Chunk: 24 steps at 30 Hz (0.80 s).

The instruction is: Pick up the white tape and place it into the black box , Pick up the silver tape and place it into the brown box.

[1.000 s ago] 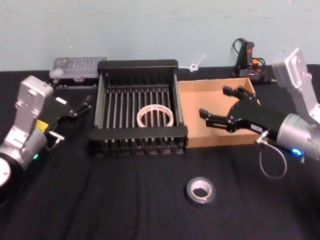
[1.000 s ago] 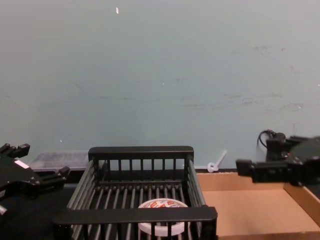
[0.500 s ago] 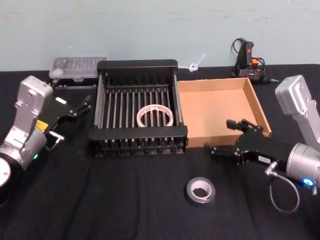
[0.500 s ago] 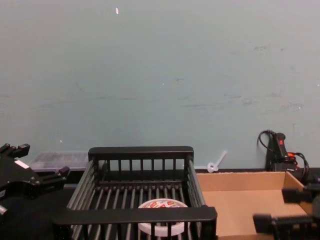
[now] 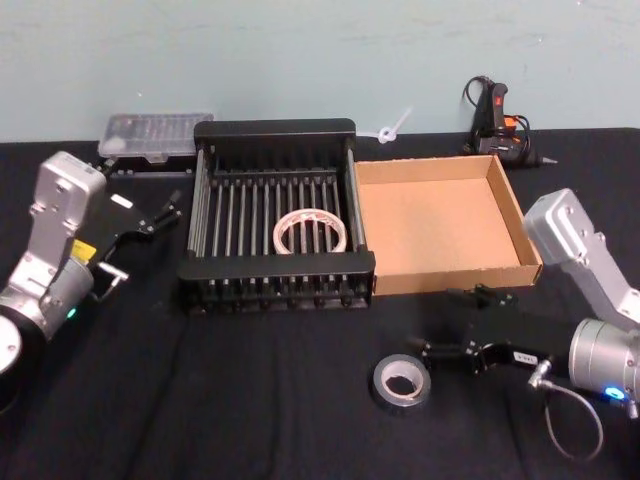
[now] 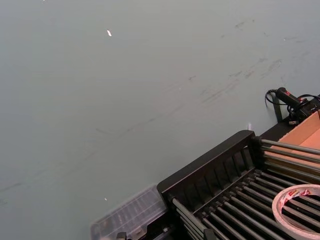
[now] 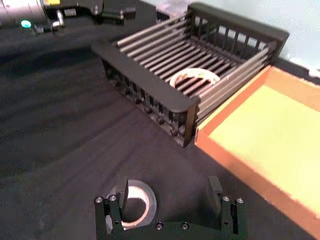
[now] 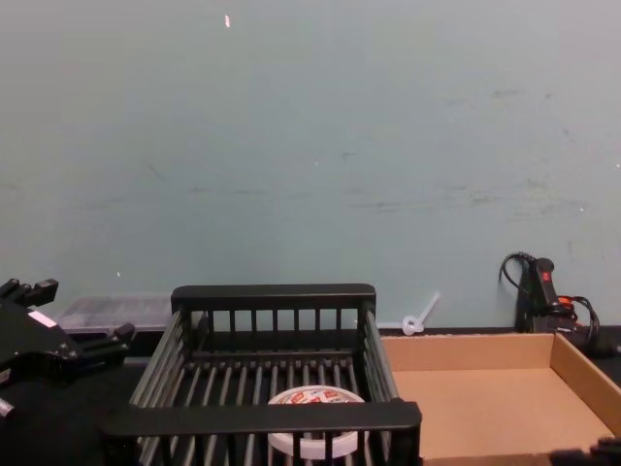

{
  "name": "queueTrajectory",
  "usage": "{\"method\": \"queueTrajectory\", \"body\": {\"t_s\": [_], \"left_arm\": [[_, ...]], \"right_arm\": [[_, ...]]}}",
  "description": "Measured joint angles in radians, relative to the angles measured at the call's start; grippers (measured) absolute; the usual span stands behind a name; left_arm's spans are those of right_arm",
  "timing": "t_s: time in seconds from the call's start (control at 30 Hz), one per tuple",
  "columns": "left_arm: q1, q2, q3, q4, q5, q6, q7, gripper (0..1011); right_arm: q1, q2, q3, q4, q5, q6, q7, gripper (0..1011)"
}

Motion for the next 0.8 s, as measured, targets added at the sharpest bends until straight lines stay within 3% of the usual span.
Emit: {"method": "queueTrajectory", "body": {"t_s": [0.8], "left_arm": [[0.0,0.0,0.0,0.0,0.0,0.0,0.0,1001]], "right_arm": [[0.057,0.0,-0.079,0.063,-0.021,0.053,0.026,1002]]}}
